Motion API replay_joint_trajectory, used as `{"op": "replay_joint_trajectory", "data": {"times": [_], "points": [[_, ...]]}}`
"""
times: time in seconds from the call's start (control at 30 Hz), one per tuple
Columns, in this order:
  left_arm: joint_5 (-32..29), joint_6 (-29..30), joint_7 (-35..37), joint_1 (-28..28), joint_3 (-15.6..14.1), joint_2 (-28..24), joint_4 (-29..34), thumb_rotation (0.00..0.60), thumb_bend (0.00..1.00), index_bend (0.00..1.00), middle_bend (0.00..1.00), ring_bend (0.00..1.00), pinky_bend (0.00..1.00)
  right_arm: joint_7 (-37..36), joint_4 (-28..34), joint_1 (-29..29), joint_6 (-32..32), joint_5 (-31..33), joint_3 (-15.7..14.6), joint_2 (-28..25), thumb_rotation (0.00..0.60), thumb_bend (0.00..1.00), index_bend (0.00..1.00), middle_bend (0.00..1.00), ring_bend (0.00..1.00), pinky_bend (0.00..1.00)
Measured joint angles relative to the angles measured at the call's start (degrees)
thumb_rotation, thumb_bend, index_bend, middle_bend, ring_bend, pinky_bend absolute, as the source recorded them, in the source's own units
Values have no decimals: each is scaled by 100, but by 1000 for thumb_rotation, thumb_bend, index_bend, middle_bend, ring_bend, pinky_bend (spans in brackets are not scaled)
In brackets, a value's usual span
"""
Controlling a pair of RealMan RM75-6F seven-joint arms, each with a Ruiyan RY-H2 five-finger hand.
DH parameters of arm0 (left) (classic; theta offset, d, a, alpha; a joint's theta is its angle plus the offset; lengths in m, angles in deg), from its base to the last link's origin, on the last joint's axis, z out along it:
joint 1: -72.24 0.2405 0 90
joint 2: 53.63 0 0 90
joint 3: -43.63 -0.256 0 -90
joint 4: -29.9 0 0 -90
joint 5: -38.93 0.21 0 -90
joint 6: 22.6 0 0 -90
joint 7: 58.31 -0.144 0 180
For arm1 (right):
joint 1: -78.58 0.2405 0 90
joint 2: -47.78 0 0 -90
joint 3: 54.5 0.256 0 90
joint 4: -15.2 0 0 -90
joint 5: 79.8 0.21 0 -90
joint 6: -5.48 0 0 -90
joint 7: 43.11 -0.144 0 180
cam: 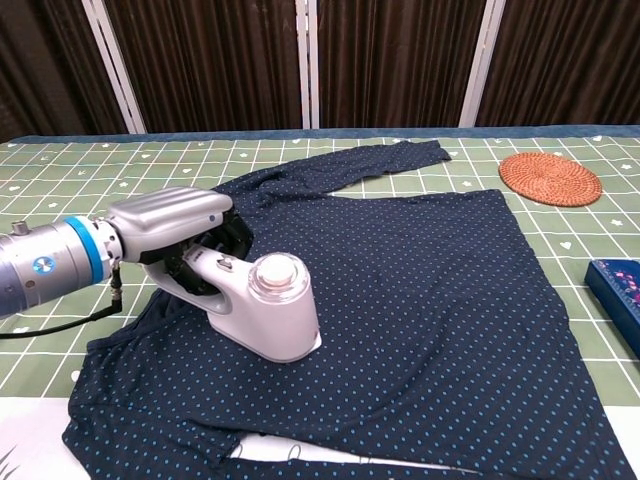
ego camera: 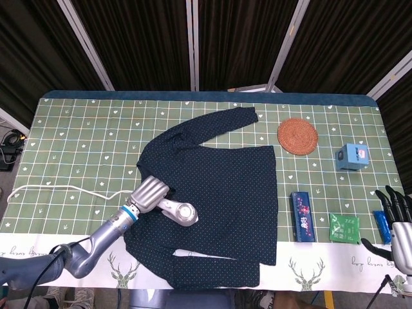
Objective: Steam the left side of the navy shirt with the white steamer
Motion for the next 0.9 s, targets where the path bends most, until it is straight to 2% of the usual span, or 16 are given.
{"op": "replay_joint_trajectory", "data": {"times": [0.53,0.9], "points": [[365,101,223,139,-338,-8,126,600,405,989,912,823,1000,-40,-8,-6,12,18,11,-14,600,0,0,0,0,0],[594,150,204,133,-440,45,335,600,405,989,911,823,1000,-77,-5,-24,47,-7,5,-31,600,0,0,0,0,0]]}}
